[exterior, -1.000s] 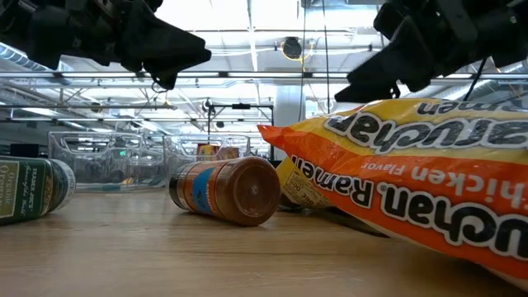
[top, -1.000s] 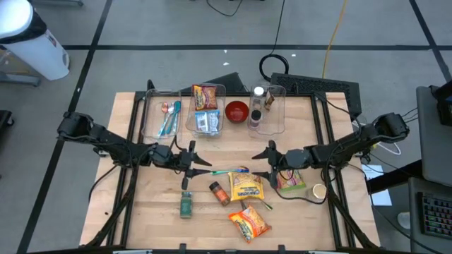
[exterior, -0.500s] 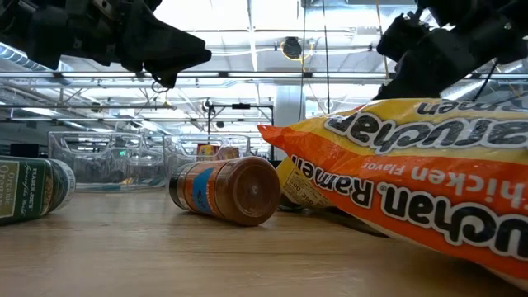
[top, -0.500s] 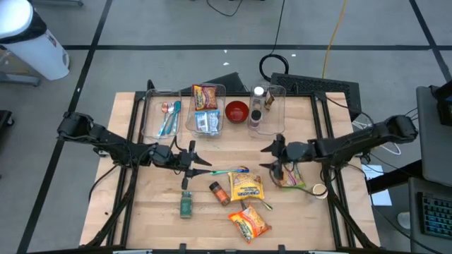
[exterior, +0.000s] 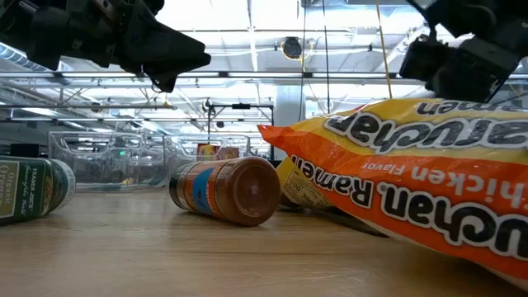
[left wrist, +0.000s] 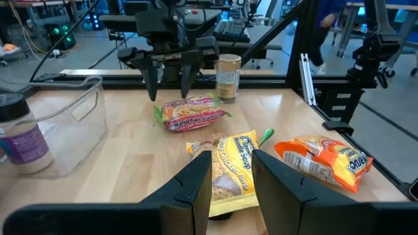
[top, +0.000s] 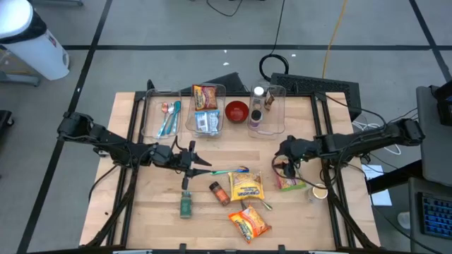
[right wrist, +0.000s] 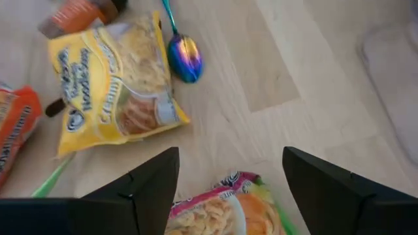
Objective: Pick & Place Food Item
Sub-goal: Put the green noodle pack into the middle transparent bin
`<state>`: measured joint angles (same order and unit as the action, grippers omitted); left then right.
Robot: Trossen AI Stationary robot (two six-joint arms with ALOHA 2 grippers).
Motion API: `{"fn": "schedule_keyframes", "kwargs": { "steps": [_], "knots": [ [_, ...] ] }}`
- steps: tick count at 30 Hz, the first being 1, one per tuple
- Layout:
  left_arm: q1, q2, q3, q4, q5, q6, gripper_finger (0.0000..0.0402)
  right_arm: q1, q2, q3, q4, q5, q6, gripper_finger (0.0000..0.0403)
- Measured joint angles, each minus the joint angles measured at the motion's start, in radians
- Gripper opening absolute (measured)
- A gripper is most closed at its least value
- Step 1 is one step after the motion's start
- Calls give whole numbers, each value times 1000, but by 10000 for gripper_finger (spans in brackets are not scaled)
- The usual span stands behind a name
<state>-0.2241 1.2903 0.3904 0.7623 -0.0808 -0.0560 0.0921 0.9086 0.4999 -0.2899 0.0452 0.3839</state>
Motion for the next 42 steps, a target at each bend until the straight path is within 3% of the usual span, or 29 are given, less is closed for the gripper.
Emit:
{"fn": "schedule_keyframes", "kwargs": {
  "steps": [7, 12, 17, 21, 27, 35, 42],
  "knots": [
    [1, 0, 0, -4, -33, 4, 115, 20, 61, 4, 85, -72, -44, 253],
    [1, 0, 0, -4, -89, 9, 115, 80, 109, 94, 66, -63, -88, 251],
    [1, 0, 0, -3, -104, 29, 115, 202, 186, 235, -28, 65, -138, 251],
    [1, 0, 0, -3, -105, 29, 115, 324, 292, 387, -220, 217, -122, 251],
    [1, 0, 0, -3, -104, 28, 115, 470, 503, 623, -537, 377, -1, 251],
    [1, 0, 0, -2, -104, 23, 115, 550, 731, 799, -772, 343, 205, 251],
    [1, 0, 0, -2, -104, 24, 115, 609, 793, 817, -850, 256, 424, 251]
  ]
}}
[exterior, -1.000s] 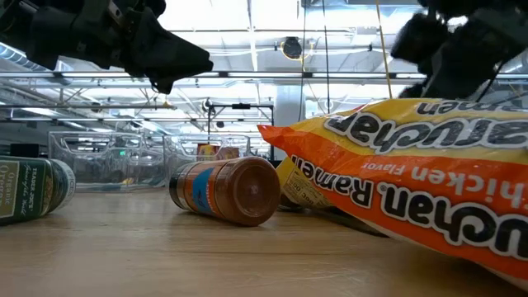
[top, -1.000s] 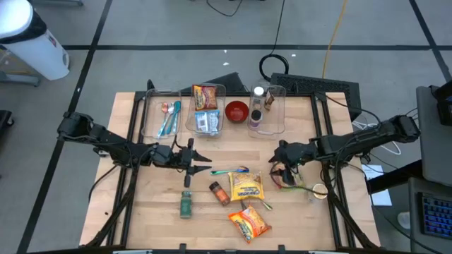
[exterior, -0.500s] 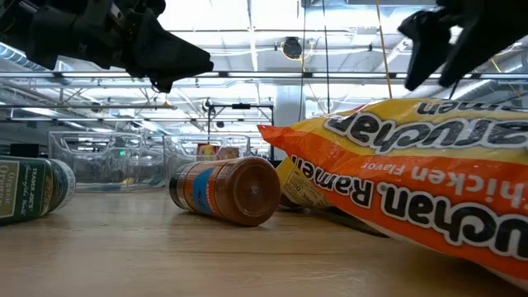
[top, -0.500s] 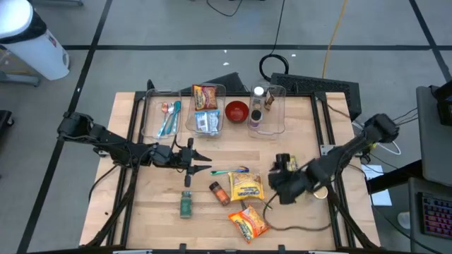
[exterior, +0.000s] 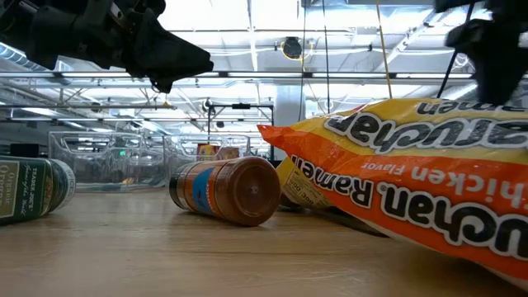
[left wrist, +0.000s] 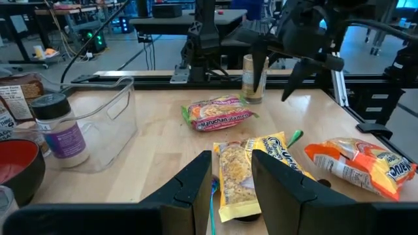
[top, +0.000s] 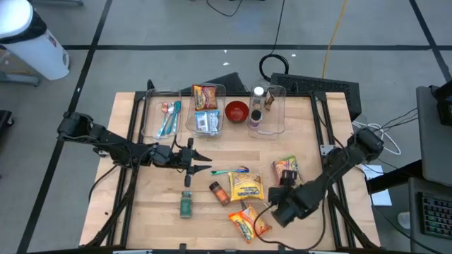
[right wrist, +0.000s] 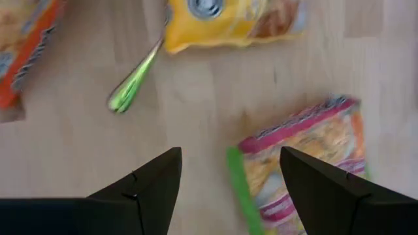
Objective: Pick & Place Food Item
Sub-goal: Put the green noodle pack into the middle transparent bin
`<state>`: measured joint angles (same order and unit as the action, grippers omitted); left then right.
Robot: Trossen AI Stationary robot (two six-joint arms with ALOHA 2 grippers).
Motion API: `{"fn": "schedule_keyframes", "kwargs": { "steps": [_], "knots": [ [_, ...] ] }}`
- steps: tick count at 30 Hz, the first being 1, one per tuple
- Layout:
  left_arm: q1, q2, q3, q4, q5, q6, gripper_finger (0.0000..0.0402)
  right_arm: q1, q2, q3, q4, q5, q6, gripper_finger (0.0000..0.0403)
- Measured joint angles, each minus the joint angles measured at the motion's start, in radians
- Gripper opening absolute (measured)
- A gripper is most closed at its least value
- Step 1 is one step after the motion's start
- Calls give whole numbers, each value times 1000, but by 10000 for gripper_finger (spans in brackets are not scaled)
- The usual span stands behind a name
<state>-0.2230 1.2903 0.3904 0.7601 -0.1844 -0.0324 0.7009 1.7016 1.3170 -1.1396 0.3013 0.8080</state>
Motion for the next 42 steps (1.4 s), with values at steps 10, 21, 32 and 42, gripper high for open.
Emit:
{"fn": "schedule_keyframes", "kwargs": {
  "steps": [10, 21, 32, 42],
  "knots": [
    [0, 0, 0, 0, 0, -45, 115, 161, 14, 0, 2, 121, 196, 251],
    [-1, 0, 0, -6, 0, -103, 115, 171, 146, -1, -32, 174, 222, 251],
    [-14, 0, 0, -24, -1, -158, 115, 163, 161, -1, -94, 275, 237, 251],
    [-41, 0, 0, -51, -2, -190, 115, 156, 265, -1, -100, 275, 206, 251]
  ]
}}
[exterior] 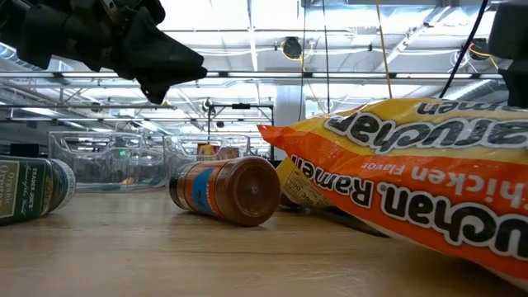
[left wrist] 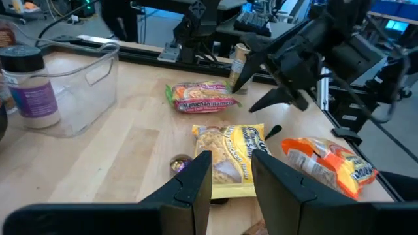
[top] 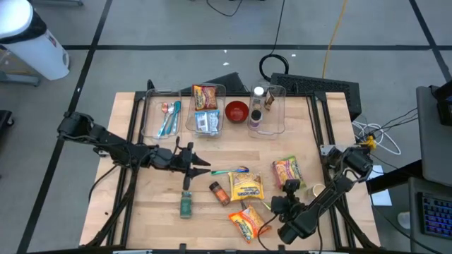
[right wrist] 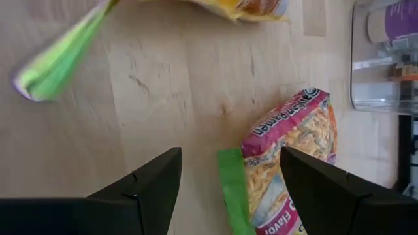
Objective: Pick & Place Food Item
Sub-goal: Put the green noodle pack into the middle transparent bin
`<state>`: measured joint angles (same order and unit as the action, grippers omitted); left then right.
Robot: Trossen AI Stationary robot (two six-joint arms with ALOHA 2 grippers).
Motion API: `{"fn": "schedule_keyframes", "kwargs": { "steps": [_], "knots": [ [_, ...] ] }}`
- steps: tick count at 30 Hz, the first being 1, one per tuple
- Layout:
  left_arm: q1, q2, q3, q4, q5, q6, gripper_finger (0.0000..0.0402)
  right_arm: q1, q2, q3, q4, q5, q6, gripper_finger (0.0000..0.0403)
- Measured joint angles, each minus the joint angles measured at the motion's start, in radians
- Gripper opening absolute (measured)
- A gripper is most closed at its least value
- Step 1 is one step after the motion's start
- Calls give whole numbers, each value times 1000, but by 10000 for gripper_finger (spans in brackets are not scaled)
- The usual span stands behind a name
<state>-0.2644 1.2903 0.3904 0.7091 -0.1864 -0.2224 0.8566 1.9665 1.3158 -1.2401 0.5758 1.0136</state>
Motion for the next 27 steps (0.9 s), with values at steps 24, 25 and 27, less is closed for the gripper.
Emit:
{"fn": "schedule_keyframes", "kwargs": {
  "steps": [24, 25, 27],
  "knots": [
    [-5, 0, 0, -5, -59, 44, 115, -73, 28, -1, -132, 57, -74, 8],
    [-5, 0, 0, -5, -61, 45, 115, -81, 28, -1, -132, 63, -82, 7],
    [-5, 0, 0, -5, -74, 44, 115, -98, 28, -1, -132, 95, -89, 9]
  ]
}}
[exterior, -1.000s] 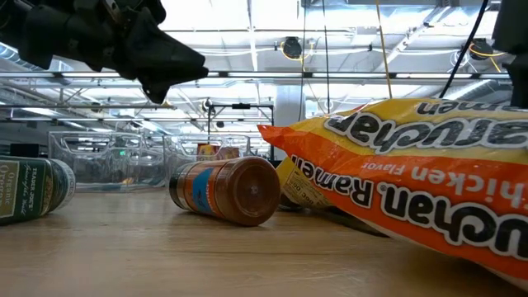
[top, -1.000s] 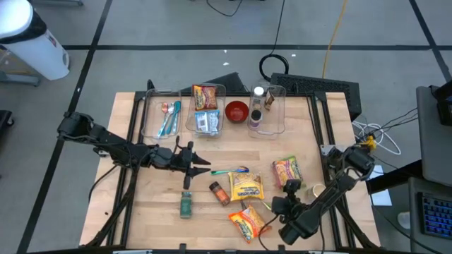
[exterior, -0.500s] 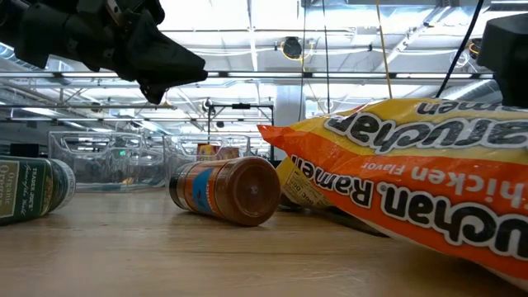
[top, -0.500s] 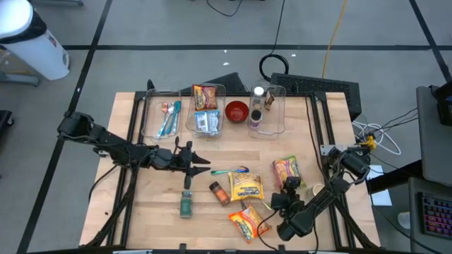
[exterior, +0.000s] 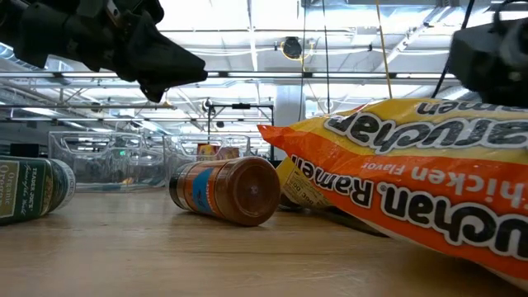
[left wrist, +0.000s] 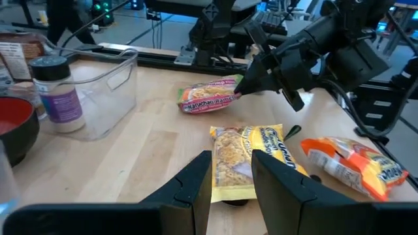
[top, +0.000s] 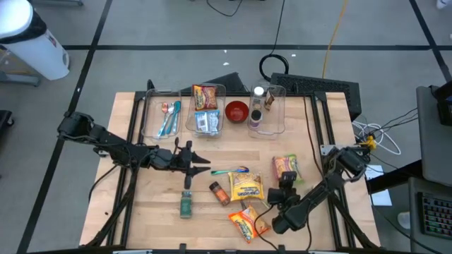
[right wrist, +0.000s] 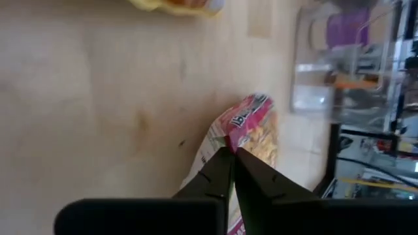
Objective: Pick & Place Food Item
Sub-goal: Put the green noodle pack into the middle transparent bin
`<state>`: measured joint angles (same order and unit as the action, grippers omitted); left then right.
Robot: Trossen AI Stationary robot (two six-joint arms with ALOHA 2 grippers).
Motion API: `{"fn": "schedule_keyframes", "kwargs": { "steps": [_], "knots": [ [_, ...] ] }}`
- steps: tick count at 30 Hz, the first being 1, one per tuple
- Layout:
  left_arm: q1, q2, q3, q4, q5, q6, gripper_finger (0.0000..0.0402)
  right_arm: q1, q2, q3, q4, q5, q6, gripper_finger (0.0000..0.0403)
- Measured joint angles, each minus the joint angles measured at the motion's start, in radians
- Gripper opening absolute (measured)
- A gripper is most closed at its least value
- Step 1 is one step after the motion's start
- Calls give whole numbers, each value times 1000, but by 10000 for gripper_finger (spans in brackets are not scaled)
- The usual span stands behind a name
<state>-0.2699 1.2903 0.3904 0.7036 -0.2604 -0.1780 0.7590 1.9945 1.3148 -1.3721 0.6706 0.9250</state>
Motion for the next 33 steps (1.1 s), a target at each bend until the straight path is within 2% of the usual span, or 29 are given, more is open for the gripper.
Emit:
{"fn": "schedule_keyframes", "kwargs": {
  "steps": [8, 16, 20, 26, 30, 33],
  "knots": [
    [1, 0, 0, 24, -12, 40, 115, -84, -70, 0, -34, 95, -122, 1],
    [1, 0, 12, 137, -12, 220, 115, -135, -290, 0, -24, 202, -174, 1],
    [15, 1, 71, 98, -11, 285, 115, -155, -399, 0, 100, 222, -289, 0],
    [61, 1, 256, -190, -3, 325, 126, -208, -501, 0, 428, 221, -619, 0],
    [93, 37, 368, -312, 7, 341, 161, -247, -514, 0, 613, 215, -820, 0],
    [125, 84, 436, -334, 76, 341, 198, -278, -513, 0, 693, 205, -915, 0]
  ]
}}
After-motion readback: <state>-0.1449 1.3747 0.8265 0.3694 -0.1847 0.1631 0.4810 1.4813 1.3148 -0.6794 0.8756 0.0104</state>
